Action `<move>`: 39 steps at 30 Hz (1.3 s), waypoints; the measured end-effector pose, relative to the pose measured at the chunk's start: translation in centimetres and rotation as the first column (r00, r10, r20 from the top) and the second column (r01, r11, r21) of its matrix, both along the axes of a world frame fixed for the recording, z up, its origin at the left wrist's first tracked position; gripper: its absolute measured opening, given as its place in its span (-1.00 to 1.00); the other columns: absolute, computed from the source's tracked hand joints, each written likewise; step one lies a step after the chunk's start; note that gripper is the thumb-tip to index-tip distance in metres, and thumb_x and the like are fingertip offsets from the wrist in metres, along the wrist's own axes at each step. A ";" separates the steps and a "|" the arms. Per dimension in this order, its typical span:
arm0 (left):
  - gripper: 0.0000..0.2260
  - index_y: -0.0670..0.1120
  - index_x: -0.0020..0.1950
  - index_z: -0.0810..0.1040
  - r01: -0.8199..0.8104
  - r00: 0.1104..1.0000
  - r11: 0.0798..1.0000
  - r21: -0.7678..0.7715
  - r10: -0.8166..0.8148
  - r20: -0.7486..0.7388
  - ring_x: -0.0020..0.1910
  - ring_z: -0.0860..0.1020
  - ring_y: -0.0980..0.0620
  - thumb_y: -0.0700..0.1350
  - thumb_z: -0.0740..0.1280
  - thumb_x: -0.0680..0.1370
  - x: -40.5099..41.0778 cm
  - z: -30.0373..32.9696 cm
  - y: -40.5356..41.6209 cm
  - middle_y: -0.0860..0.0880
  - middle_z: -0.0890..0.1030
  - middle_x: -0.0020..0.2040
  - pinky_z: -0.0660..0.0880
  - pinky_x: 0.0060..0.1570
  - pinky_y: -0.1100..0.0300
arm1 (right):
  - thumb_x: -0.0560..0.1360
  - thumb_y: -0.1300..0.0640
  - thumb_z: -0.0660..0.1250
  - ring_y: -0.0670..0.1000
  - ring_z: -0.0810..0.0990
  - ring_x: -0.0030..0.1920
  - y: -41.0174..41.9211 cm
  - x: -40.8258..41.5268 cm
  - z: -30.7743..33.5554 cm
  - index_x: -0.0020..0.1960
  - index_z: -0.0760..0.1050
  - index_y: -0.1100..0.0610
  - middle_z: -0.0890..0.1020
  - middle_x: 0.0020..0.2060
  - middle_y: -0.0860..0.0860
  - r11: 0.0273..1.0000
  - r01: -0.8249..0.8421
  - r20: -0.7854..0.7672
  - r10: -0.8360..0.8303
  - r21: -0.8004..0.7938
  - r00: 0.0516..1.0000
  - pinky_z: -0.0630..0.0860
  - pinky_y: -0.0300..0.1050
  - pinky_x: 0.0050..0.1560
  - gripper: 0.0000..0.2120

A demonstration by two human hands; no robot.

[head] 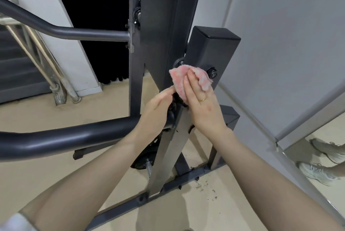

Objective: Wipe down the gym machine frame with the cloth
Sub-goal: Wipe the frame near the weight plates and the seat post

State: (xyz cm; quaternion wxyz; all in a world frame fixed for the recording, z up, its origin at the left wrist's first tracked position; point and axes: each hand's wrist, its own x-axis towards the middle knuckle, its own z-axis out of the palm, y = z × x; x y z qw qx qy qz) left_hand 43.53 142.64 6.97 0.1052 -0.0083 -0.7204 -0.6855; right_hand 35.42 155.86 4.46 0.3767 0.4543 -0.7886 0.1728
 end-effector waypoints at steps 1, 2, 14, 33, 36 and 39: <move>-0.68 -0.10 0.26 0.48 0.044 0.998 0.999 -0.006 -0.044 -0.041 0.20 0.51 0.05 -0.24 -0.01 0.67 0.0 0.1 0.2 -0.05 0.57 0.19 0.37 0.23 0.25 | 0.64 0.26 0.04 0.09 0.34 0.39 0.1 0.2 -0.6 0.37 0.35 0.32 0.37 0.37 0.16 0.999 0.022 0.054 -0.019 -0.044 0.998 0.21 -0.04 0.45 -0.66; -0.67 -0.21 0.28 0.46 0.084 0.995 0.996 0.001 -0.084 -0.060 0.24 0.49 0.07 -0.27 -0.03 0.66 -0.1 0.1 0.2 -0.08 0.56 0.21 0.38 0.24 0.28 | 0.61 0.29 0.07 0.06 0.38 0.39 0.2 0.4 -1.3 0.36 0.38 0.29 0.40 0.37 0.12 0.999 -0.008 0.105 0.013 -0.043 0.994 0.29 -0.02 0.42 -0.65; -0.43 0.27 0.43 0.09 -0.186 0.982 0.854 -0.486 0.175 -0.068 0.38 0.13 0.44 -0.19 0.24 0.58 0.7 -3.3 1.9 0.24 0.20 0.45 0.09 0.28 0.58 | 0.66 -0.01 0.05 0.16 0.39 -0.37 7.5 -0.6 -1.8 0.03 0.37 0.28 0.33 -0.31 0.12 0.940 0.128 0.613 0.100 -0.317 0.784 0.45 -0.14 -0.14 -0.66; -0.39 -0.01 0.50 0.20 -0.371 0.928 0.696 -0.615 0.307 -0.213 0.42 0.25 0.20 -0.35 0.31 0.52 0.6 -3.8 2.9 0.04 0.32 0.45 0.18 0.37 0.39 | 0.52 0.54 0.05 0.19 0.33 0.30 2.9 4.0 -5.5 0.43 0.26 0.28 0.25 0.39 0.33 0.975 -0.001 0.755 0.172 -0.222 0.633 0.19 -0.03 0.46 -0.49; -0.37 0.06 0.49 0.14 -0.350 0.936 0.697 -0.626 0.286 -0.204 0.42 0.20 0.26 -0.35 0.29 0.53 0.6 -3.6 2.8 0.08 0.28 0.46 0.13 0.35 0.46 | 0.48 0.59 0.05 0.25 0.25 0.42 3.0 4.0 -5.6 0.43 0.23 0.39 0.30 0.40 0.29 0.949 0.074 0.748 0.192 -0.306 0.635 0.06 -0.23 0.49 -0.48; -0.37 0.10 0.48 0.08 -0.267 0.963 0.723 -0.637 0.218 -0.156 0.38 0.07 0.46 -0.39 0.20 0.55 0.8 -3.3 2.0 0.16 0.18 0.45 0.04 0.32 0.55 | 0.44 0.60 0.14 0.05 0.01 0.54 2.3 5.0 -6.2 0.54 -0.06 0.08 -0.11 0.54 -0.10 0.938 0.056 0.665 0.198 -0.341 0.720 0.23 -0.16 0.44 -0.18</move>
